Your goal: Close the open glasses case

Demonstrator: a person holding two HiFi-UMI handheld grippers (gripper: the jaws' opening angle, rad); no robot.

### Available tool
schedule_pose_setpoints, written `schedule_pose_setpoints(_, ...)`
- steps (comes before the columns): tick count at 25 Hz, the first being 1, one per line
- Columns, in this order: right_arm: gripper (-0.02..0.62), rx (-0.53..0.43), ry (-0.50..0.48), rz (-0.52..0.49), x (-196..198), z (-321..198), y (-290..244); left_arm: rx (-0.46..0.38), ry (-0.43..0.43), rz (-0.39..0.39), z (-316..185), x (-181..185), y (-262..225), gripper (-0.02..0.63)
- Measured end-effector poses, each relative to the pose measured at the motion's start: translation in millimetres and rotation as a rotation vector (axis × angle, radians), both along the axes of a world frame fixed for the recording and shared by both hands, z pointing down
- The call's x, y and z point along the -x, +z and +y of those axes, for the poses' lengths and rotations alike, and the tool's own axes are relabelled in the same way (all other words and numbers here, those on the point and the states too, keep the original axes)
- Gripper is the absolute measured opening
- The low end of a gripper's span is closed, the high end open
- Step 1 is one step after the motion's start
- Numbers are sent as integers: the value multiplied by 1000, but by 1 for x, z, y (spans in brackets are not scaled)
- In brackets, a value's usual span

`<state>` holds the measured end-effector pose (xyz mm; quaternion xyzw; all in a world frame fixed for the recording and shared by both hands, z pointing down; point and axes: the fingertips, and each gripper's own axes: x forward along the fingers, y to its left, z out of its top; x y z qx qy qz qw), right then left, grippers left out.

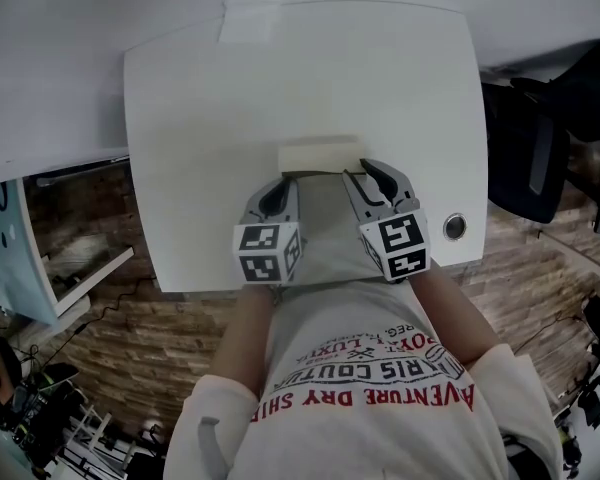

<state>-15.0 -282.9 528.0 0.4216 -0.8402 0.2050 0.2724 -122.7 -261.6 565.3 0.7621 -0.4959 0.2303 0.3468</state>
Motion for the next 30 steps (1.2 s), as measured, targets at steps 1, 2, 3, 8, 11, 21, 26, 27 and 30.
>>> schedule_pose_setpoints(1,129,10,10,-2,-1,2,3,1,2,0,0,0,0,-2)
schedule_pose_setpoints(2,112,20,24,-5,-2,4,5,2,5,-2,0,0,0,-2)
schedule_pose_setpoints(3,97,27,35,-6,-4,6,7,2,9,-6,0,0,0,-2)
schedule_pose_setpoints(8,95,7,49,25,-4,8,11,3,30,-21,-2,-1,-1,-2)
schedule_pose_setpoints(11,91,13,52,24,-4,8,14,17,33,-31,-1,-1,1,-2)
schedule_pose_setpoints(21,44,27,125,62,-13,10,29,27,51,-7,14,-3,1,-2)
schedule_pose_setpoints(26,25,-1,122,101,-10,8,28,16,58,-9,15,1,-4,-2)
schedule_pose_setpoints(27,25,2,121,103,-10,9,28,12,60,-8,16,1,-5,-2)
schedule_pose_setpoints(30,25,-1,134,77,-13,8,21,-6,64,-5,17,0,-15,-3)
